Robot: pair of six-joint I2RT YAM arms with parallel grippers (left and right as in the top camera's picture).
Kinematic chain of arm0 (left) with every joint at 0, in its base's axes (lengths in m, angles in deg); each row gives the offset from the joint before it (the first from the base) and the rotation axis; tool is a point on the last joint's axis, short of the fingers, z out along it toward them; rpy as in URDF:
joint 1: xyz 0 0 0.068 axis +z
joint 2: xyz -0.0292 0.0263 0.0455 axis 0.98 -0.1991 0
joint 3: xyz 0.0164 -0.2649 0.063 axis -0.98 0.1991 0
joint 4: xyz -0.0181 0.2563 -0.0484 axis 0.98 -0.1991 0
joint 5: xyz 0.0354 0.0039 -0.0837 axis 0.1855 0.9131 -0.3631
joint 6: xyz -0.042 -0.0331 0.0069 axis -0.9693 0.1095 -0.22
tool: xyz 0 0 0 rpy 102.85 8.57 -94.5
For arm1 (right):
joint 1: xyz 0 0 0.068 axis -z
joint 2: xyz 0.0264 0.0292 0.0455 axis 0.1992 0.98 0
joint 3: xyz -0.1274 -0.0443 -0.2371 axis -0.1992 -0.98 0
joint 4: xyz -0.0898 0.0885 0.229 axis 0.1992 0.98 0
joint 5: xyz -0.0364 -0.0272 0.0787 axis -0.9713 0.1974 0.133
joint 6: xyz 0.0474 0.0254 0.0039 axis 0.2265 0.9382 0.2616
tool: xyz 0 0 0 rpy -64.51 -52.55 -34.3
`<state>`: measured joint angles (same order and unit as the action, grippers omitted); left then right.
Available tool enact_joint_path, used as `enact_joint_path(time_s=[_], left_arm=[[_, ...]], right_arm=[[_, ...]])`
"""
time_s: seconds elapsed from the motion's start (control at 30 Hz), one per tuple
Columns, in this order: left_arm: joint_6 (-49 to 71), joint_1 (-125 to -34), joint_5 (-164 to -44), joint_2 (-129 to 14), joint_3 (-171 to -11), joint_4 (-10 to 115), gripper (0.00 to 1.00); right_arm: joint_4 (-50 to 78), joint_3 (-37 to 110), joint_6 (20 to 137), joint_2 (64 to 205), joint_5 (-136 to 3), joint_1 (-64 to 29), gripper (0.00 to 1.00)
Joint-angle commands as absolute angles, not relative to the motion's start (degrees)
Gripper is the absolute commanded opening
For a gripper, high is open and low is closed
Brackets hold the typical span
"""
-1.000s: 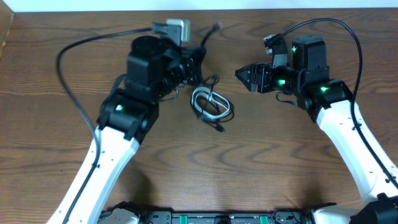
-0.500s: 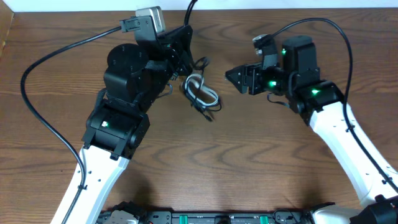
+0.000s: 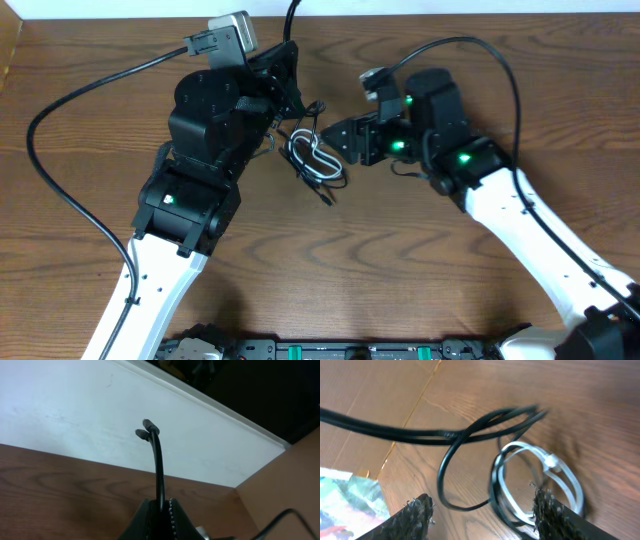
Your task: Untangle cables
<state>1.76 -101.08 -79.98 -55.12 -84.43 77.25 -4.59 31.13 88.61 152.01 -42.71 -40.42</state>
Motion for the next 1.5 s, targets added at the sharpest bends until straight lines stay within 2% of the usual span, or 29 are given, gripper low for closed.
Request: enact_joint_path(time_s=[0.0, 0.2, 0.33, 0.47, 0.5, 0.67, 0.97, 1.13, 1.47], left_arm=[[0.3, -100.9, -78.6, -54.8, -85.8, 77.6, 0.07], [-0.1, -100.9, -78.6, -54.8, -85.8, 77.5, 0.07], [-0.1, -100.9, -77.3, -54.8, -85.8, 76.6, 0.07], [-0.1, -100.9, -69.4, -54.8, -85.8, 72.6, 0.07], [0.2, -100.9, -66.9, -54.8, -85.8, 71.4, 0.07], [0.6, -100.5, -54.1, -54.8, -85.8, 65.7, 0.07], [8.0, -97.7, -53.2, -54.8, -85.8, 58.0, 0.07], [8.7, -96.5, -57.6, -55.1, -85.8, 50.3, 0.07], [11.4, -93.1, -68.0, -61.9, -85.7, 37.3, 0.07]], right_arm=[[-7.2, 32.1, 90.6, 154.6, -42.2, -42.4, 0.62], [-15.6, 32.1, 95.0, 159.5, -46.0, -45.1, 0.59], [-14.9, 32.1, 95.9, 161.4, -54.4, -45.7, 0.37], [-11.9, 32.2, 95.8, 160.1, -58.3, -43.3, 0.05], [-11.1, 32.2, 95.8, 159.3, -58.3, -42.4, 0.01], [-2.7, 32.2, 93.5, 153.6, -58.4, -35.3, 0.01], [14.9, 32.2, 87.8, 149.8, -58.3, -20.7, 0.01], [18.9, 32.1, 84.8, 149.8, -58.2, -16.2, 0.01], [20.9, 32.1, 82.4, 150.3, -58.3, -15.9, 0.01]])
